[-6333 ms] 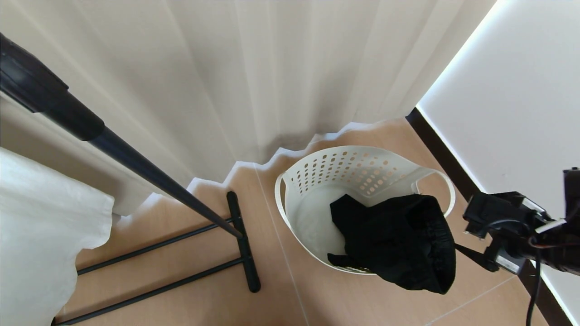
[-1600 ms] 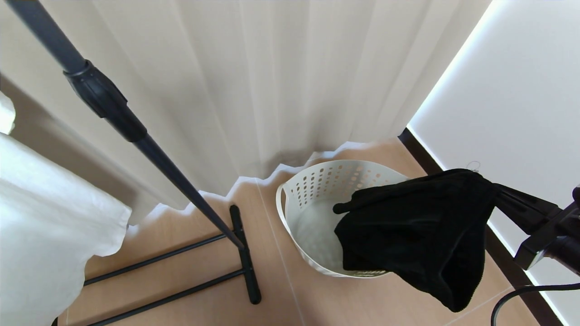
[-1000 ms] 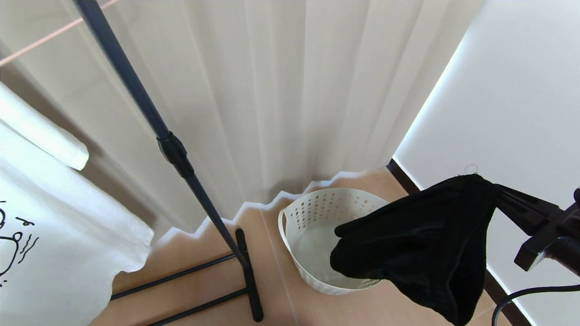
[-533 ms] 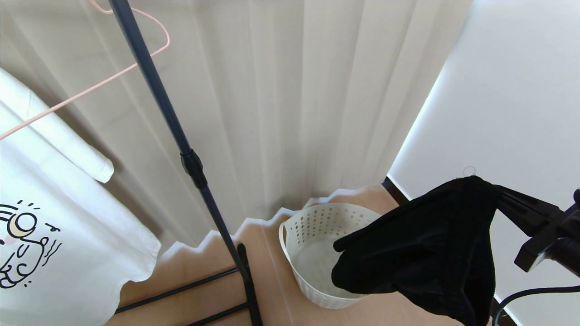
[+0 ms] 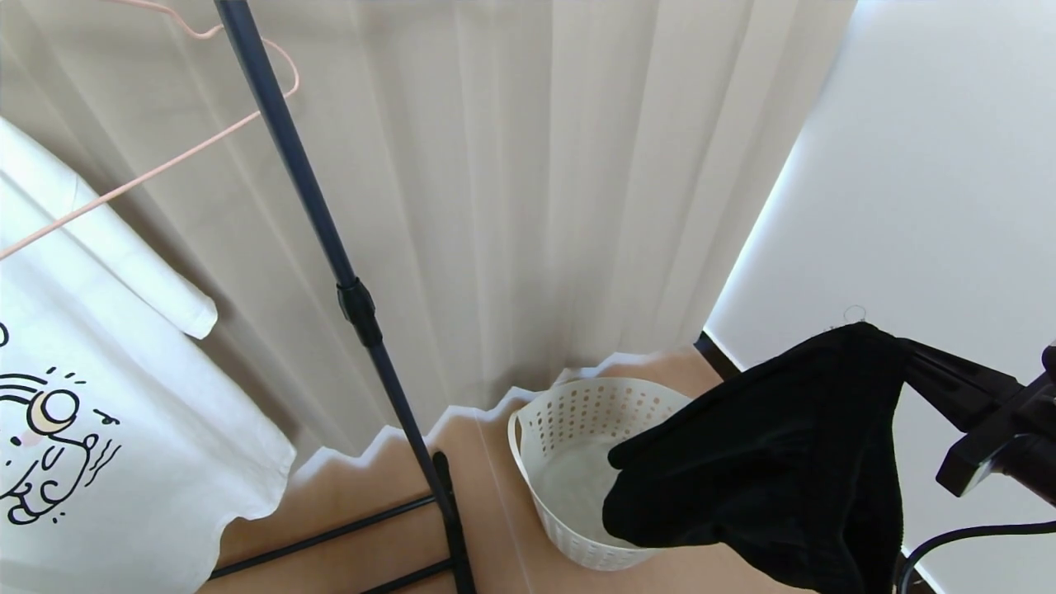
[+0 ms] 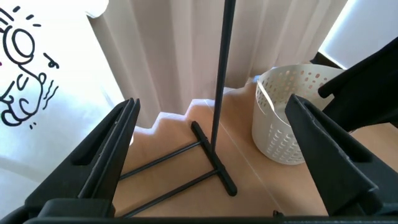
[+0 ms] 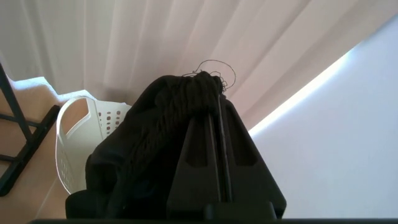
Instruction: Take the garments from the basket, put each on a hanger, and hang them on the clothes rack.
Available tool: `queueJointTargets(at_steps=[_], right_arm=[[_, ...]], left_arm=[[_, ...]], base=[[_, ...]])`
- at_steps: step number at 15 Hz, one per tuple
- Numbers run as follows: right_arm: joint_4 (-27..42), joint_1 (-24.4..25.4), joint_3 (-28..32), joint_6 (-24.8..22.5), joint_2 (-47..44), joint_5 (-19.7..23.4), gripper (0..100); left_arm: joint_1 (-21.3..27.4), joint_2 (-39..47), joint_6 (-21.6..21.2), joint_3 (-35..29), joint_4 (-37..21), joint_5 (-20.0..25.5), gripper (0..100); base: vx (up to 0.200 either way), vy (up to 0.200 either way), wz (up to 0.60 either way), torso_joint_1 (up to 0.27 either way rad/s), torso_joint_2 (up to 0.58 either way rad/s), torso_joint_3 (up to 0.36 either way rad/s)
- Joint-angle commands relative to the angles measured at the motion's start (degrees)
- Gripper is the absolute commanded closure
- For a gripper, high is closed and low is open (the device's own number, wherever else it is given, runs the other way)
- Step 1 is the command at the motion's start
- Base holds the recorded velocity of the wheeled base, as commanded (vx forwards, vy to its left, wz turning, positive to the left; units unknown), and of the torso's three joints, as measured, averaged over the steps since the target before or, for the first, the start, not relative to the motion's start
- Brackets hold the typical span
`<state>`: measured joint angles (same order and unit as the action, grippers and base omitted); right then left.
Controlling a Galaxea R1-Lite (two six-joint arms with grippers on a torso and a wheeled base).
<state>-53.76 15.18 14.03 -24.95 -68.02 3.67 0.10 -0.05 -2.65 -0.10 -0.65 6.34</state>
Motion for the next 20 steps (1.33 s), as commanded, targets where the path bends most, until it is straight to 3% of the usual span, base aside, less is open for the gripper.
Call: queueJointTargets(at_steps=[1,13,20], right_arm=[[0.0,0.0,0.0,0.0,-0.2,0.0,100],[0.0,0.0,-0.2,0.0,-0.2,0.1,100],[0.0,0.0,-0.3,0.0,-0.3,0.1,100]], left_arm=[[0.0,0.0,0.0,0.0,0.0,0.0,0],[0.0,0.0,0.0,0.0,0.0,0.0,0],[-0.1,0.0,-0.1,0.0,0.0,0.0,0]], base=[[0.0,0.0,0.0,0.032,-0.09,-0.007],[0.0,0.0,0.0,0.163,-0.47,-0.127],[0.0,0.0,0.0,0.238,-0.57,-0.315]])
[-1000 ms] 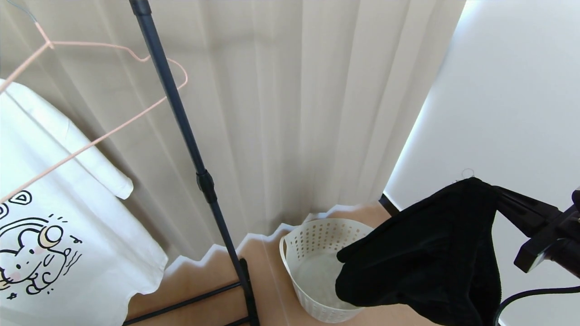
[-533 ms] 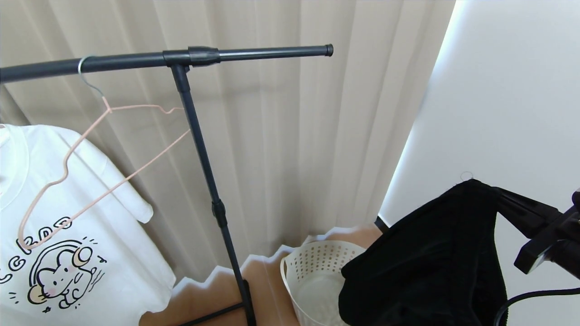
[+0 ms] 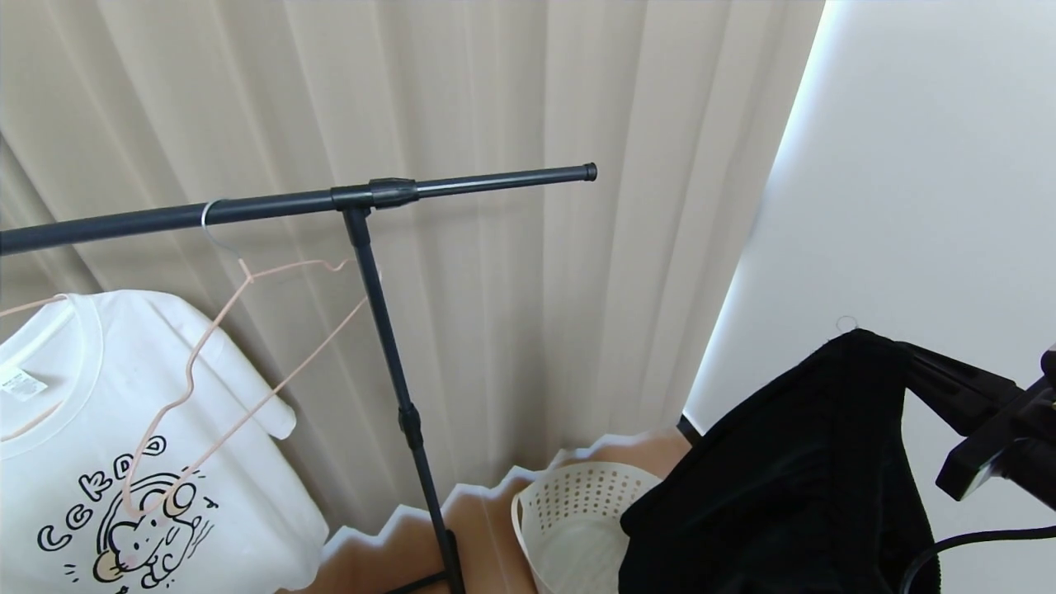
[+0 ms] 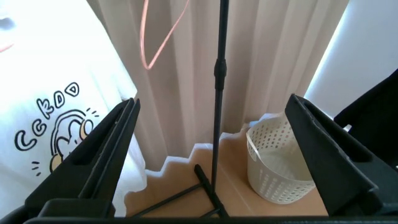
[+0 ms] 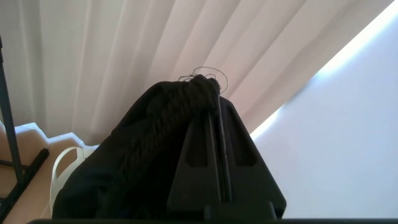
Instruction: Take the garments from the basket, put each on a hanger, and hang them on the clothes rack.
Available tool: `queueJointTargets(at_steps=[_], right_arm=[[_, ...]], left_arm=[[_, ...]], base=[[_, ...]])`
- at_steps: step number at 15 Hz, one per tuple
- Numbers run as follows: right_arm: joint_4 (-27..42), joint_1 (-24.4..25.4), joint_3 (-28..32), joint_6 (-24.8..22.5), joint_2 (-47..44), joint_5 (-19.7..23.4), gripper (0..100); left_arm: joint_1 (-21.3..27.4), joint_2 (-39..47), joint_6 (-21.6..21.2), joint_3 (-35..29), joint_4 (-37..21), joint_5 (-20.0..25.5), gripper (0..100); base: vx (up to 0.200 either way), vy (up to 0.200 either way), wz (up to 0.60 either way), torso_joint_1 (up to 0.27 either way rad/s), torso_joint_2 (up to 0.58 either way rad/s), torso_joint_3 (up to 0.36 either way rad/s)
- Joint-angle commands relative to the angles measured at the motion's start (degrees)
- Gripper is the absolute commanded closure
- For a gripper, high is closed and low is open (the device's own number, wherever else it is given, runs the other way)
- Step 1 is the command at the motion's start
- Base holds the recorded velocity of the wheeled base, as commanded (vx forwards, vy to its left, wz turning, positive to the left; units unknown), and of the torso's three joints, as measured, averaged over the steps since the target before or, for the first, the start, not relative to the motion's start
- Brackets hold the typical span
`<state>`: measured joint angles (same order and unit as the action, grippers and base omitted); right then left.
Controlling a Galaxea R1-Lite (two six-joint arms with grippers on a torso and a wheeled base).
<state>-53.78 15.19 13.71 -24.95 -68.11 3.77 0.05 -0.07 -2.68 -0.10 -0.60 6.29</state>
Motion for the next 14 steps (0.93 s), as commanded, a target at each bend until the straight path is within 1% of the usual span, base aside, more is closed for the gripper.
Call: queueJointTargets(at_steps=[1,14], right_arm=[[0.1,0.0,-0.1,0.0,-0.2,0.0,100],[0.1,0.0,-0.7,0.0,-0.4,0.0,100]], left_arm=[[0.0,0.1,0.0,0.0,0.0,-0.1,0],[0.0,0.1,0.2,0.0,0.0,-0.2,0]], base=[[0.0,0.0,0.0,0.198,-0.46,-0.261],[0.0,0.0,0.0,0.166,-0.37,-0.207]])
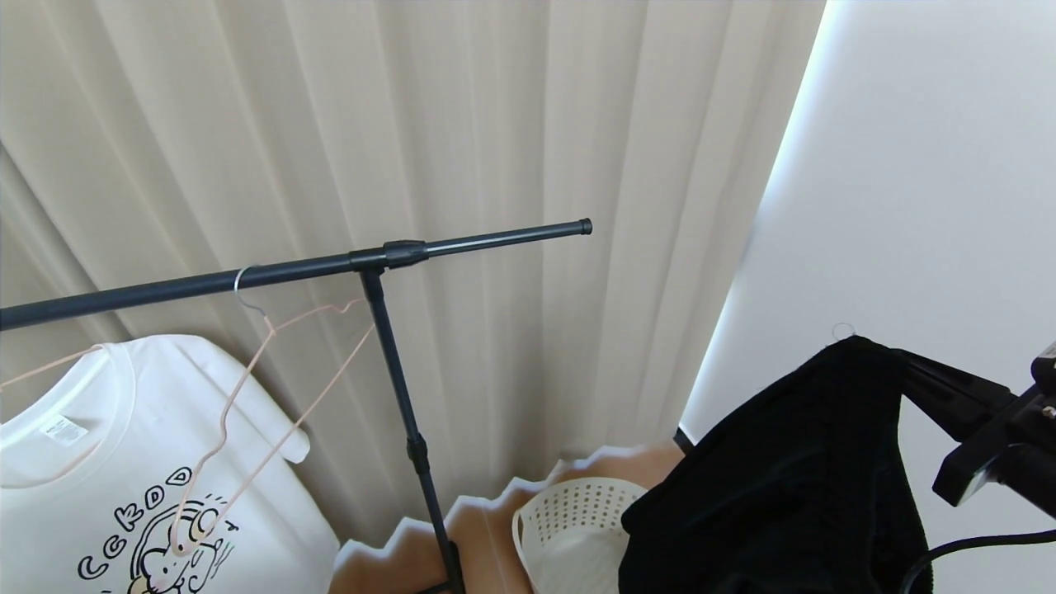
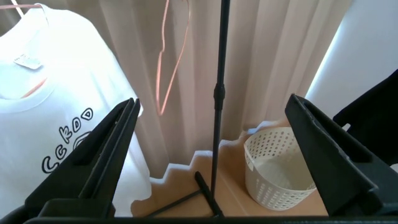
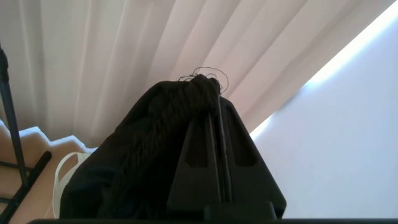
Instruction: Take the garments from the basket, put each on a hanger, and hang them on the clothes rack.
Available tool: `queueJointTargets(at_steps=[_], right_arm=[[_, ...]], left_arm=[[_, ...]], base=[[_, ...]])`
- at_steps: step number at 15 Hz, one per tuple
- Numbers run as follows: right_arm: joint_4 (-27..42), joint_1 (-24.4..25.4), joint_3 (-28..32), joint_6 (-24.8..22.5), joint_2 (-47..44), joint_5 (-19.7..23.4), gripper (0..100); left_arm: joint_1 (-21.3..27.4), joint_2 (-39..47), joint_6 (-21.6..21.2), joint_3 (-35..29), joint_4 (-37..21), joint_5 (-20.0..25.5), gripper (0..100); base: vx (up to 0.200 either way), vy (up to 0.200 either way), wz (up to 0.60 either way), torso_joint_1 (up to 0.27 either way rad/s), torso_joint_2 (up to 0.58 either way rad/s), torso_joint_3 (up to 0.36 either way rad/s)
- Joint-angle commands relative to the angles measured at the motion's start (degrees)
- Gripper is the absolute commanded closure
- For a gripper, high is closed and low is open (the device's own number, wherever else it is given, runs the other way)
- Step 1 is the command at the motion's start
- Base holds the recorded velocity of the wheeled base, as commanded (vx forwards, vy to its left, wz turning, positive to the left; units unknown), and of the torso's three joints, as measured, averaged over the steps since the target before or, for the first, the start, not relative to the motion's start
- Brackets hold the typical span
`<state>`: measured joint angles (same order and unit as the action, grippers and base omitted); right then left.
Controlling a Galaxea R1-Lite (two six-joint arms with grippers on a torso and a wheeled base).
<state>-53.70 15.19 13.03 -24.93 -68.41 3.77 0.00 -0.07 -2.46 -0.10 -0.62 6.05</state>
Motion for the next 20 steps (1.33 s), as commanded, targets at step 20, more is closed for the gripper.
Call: queueJointTargets(at_steps=[20], right_arm=[[-1.1,-0.2,0.3,-0.1,-3.0,-0.3,100]], left_arm=[[0.0,0.1,-0.1,0.0,0.0,0.2,0]], base=[[0.0,0.0,0.21,0.044,-0.09,-0.048]])
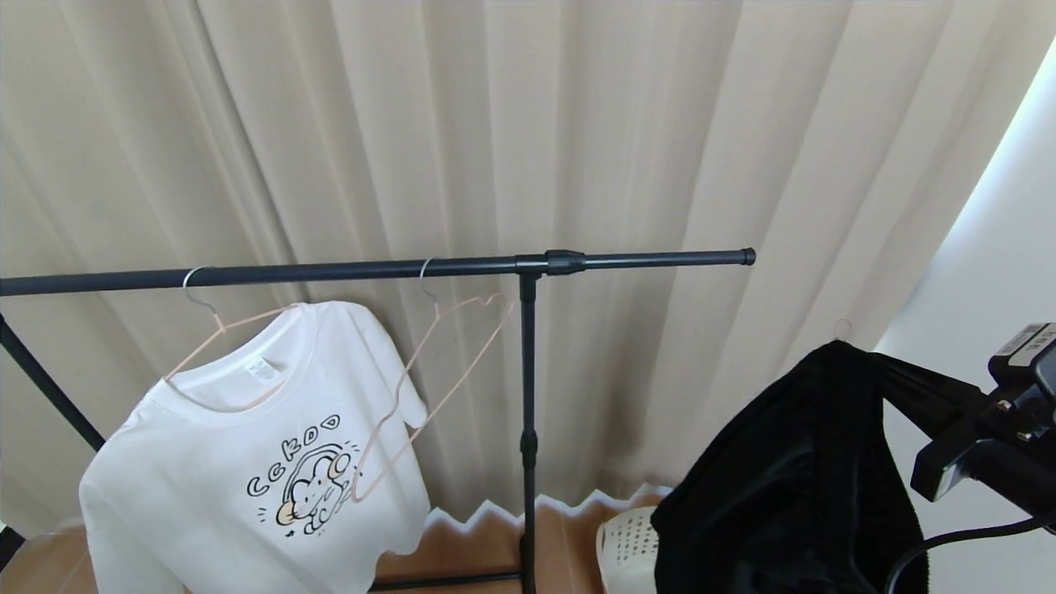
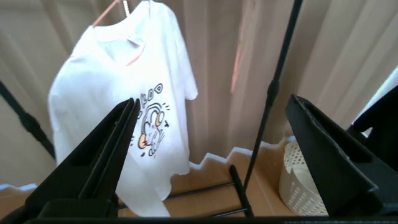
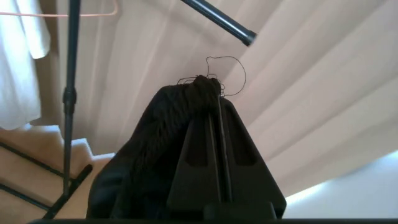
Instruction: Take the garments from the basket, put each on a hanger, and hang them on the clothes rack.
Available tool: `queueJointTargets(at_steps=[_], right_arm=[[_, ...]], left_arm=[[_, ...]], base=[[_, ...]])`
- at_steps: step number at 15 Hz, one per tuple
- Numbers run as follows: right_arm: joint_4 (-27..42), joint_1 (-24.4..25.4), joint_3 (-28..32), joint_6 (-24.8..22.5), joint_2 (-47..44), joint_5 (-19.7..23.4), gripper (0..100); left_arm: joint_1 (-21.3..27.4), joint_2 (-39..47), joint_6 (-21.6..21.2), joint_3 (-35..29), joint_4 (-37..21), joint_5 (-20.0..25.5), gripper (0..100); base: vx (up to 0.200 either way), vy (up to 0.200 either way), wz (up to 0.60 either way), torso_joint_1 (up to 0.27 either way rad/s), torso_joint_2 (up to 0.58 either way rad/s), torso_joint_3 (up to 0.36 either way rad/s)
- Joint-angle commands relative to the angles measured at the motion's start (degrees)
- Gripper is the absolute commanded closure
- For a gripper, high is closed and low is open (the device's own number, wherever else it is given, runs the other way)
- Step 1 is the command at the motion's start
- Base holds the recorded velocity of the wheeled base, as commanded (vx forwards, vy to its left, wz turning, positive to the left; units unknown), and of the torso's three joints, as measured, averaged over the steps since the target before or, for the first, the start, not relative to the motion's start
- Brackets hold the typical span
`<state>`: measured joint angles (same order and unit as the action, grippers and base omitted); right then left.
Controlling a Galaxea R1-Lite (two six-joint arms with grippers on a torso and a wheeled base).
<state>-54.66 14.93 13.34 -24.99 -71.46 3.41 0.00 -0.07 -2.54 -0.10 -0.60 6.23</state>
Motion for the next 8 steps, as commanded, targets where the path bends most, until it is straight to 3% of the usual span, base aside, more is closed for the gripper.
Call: queueJointTargets(at_steps=[1,7,8], right_arm=[[-0.1,0.0,0.0,-0.1,0.0,0.0,100],[-0.1,0.0,0.0,-0.1,0.2,0.0,100],[-0.1,0.0,0.0,0.0,0.2,0.0,100]], left_arm=[[0.0,0.1,0.0,0.0,0.0,0.0,0],[0.0,0.1,0.2,0.0,0.0,-0.1,0],[0.0,0.1,0.2,0.0,0.0,-0.1,0]], base=[[0.0,0.0,0.0,0.0,0.0,0.0],[-0.2,0.0,0.0,-0.005,0.01,0.004],[0.0,0.2,0.0,-0.007,0.0,0.002]])
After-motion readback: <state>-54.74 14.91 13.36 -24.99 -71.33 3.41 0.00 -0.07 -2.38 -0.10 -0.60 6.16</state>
